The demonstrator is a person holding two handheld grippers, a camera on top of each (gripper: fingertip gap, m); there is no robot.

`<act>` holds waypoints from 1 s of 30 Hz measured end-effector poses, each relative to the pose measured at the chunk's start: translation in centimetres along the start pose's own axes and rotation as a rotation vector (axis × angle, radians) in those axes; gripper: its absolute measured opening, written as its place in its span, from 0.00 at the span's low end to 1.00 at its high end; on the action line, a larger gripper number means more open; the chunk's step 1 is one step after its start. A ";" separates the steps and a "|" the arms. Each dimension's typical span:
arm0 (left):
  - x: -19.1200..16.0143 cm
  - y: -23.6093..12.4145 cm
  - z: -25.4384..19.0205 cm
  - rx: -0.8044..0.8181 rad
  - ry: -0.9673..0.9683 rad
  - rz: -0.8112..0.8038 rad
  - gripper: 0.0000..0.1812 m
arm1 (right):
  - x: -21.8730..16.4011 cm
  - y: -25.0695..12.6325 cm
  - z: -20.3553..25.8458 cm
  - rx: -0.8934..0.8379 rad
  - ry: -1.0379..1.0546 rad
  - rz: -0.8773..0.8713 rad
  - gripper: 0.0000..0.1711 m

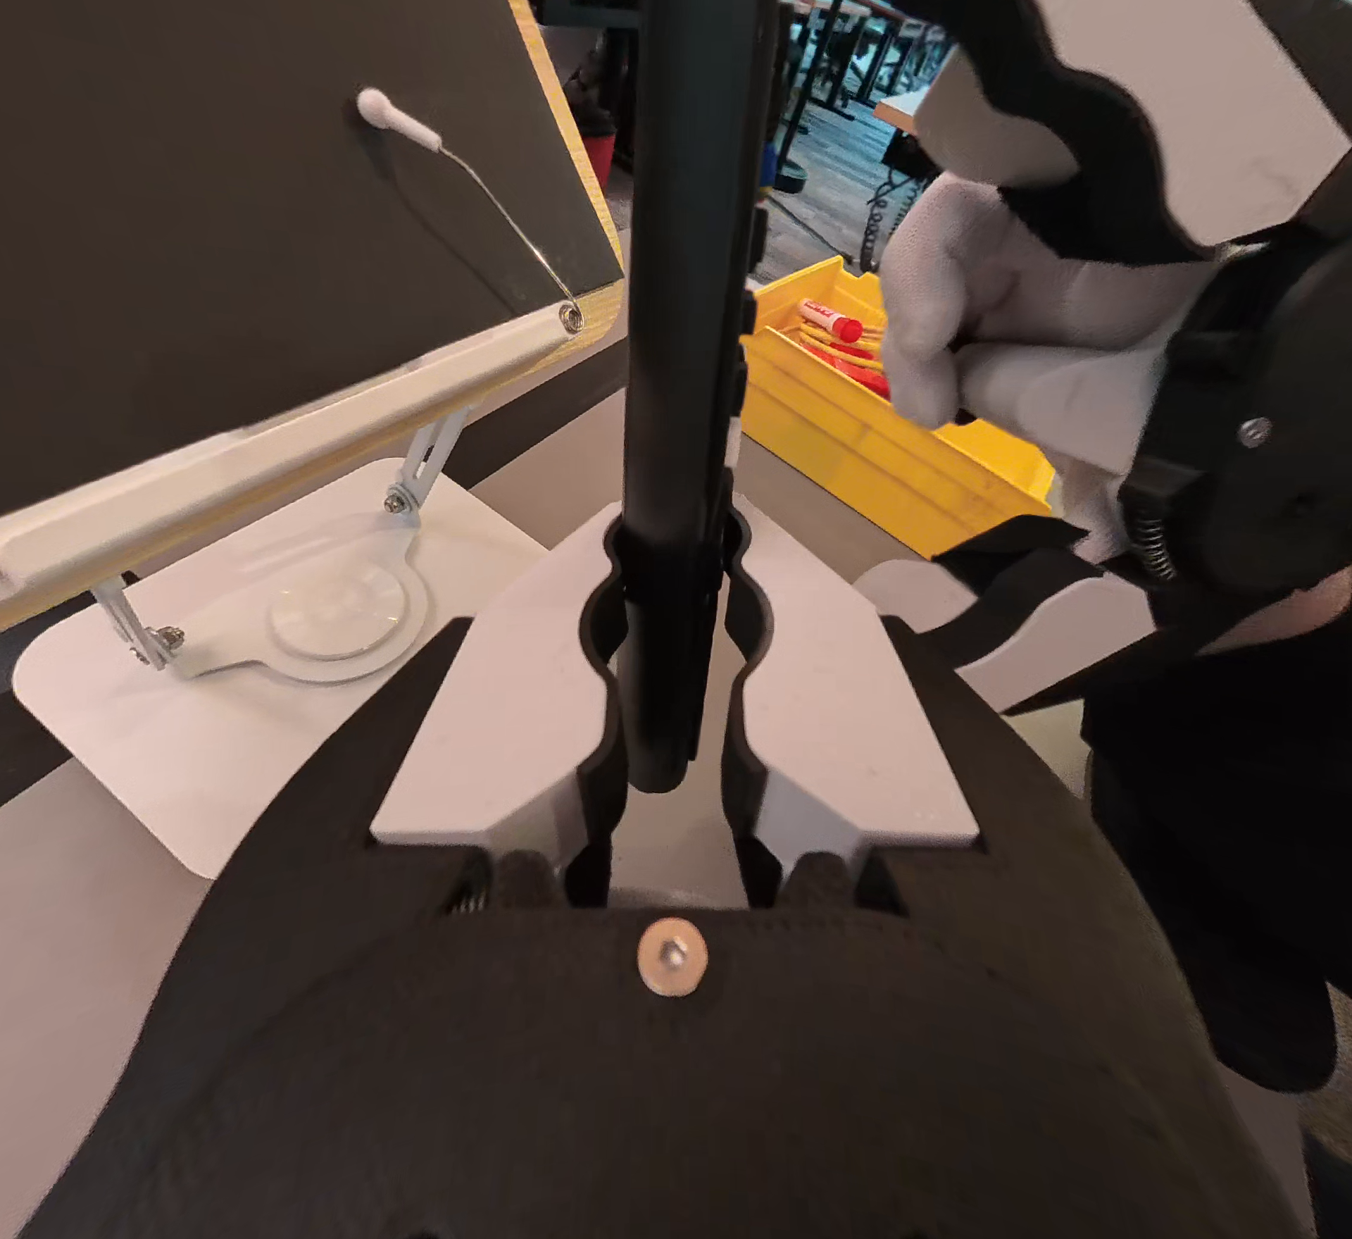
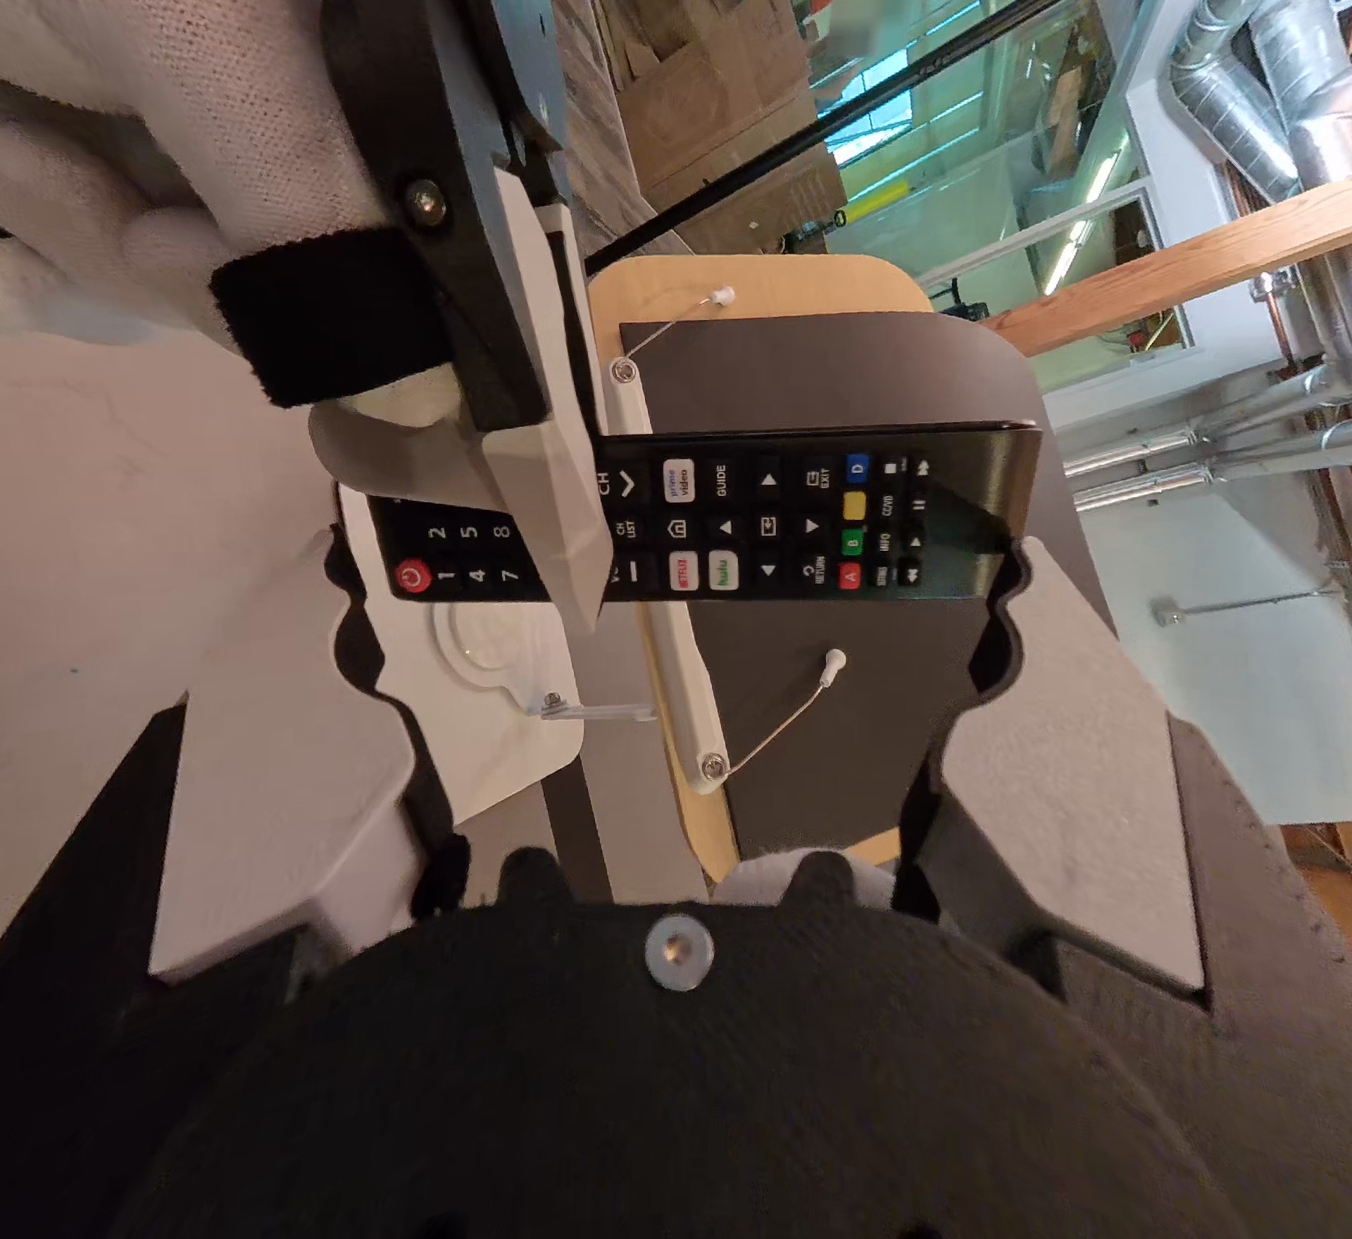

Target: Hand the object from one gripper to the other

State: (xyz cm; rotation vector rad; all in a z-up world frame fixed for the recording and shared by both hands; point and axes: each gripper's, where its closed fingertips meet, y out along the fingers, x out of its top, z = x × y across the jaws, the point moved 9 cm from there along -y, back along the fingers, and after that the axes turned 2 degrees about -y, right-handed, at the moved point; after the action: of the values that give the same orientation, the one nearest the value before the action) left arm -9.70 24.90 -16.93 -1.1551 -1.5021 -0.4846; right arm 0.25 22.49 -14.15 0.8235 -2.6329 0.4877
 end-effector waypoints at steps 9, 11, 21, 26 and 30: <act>0.6 0.1 0.9 -0.188 -0.318 -0.215 0.11 | -0.4 3.1 1.5 -0.151 -0.129 0.021 0.92; 0.7 0.0 1.1 -0.191 -0.361 -0.259 0.11 | -0.4 3.9 2.0 -0.230 -0.158 0.004 0.86; 1.1 -4.4 5.4 -0.201 -0.609 -0.494 0.11 | 1.7 4.6 5.5 -0.486 -0.306 -0.147 0.32; 0.9 -4.9 5.9 -0.233 -0.646 -0.479 0.11 | 2.4 5.5 6.7 -0.469 -0.380 -0.131 0.20; 0.7 -4.2 5.8 -0.283 -0.704 -0.484 0.11 | 1.7 5.5 6.4 -0.528 -0.407 -0.103 0.18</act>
State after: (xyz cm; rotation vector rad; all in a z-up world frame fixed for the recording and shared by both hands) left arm -16.19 28.04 -16.81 -1.2448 -2.4139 -0.6706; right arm -5.74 23.24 -20.29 0.9408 -2.8404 -0.4378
